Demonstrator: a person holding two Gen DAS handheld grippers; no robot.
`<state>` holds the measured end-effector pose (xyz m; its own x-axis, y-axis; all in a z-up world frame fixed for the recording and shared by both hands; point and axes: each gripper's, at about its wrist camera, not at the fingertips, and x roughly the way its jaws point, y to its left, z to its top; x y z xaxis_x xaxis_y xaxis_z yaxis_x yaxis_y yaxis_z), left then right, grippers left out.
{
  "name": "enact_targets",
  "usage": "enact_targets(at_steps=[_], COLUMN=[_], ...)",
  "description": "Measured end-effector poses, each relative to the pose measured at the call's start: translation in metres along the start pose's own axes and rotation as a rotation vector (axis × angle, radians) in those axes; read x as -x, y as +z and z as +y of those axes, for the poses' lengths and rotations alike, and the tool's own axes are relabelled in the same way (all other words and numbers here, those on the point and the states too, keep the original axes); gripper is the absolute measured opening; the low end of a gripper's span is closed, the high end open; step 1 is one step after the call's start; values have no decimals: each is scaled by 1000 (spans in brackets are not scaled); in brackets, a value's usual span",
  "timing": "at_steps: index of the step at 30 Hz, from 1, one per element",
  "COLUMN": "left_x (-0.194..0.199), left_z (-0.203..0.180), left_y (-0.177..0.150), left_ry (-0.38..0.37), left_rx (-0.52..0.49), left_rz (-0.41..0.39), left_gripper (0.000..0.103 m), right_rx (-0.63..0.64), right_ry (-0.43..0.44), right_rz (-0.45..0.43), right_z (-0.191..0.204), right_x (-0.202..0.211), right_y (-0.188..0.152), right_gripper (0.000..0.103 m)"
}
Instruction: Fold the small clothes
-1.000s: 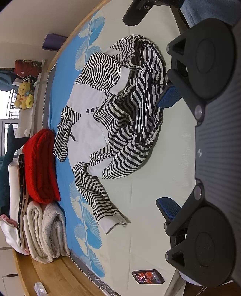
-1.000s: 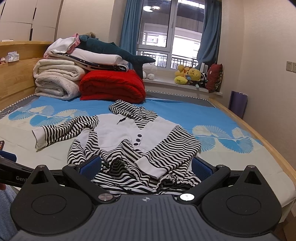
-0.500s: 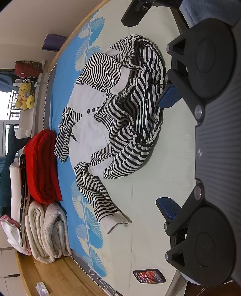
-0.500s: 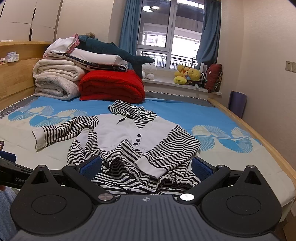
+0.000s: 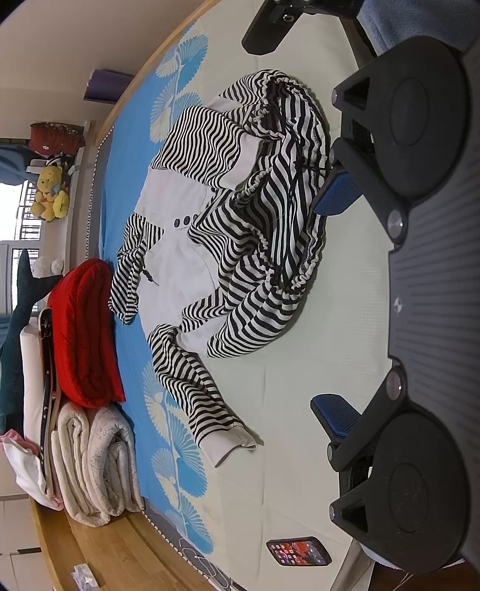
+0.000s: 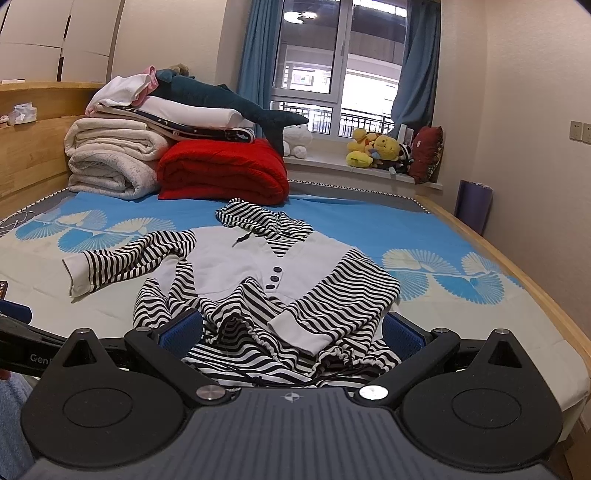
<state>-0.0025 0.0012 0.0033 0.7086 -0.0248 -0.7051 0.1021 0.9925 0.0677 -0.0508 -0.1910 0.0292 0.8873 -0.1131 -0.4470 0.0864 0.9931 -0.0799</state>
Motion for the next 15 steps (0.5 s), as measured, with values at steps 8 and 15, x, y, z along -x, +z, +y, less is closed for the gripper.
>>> enact_targets(at_steps=[8, 15], left_x=[0, -3], left_z=[0, 1], left_y=[0, -1], left_ry=[-4, -1], left_rx=[-2, 3], left_rz=[4, 7], left_gripper=[103, 103], right_rx=[1, -2], right_ry=[1, 2], right_rz=[2, 6], right_z=[1, 1], right_x=[0, -1], right_y=[0, -1], right_gripper=[102, 102])
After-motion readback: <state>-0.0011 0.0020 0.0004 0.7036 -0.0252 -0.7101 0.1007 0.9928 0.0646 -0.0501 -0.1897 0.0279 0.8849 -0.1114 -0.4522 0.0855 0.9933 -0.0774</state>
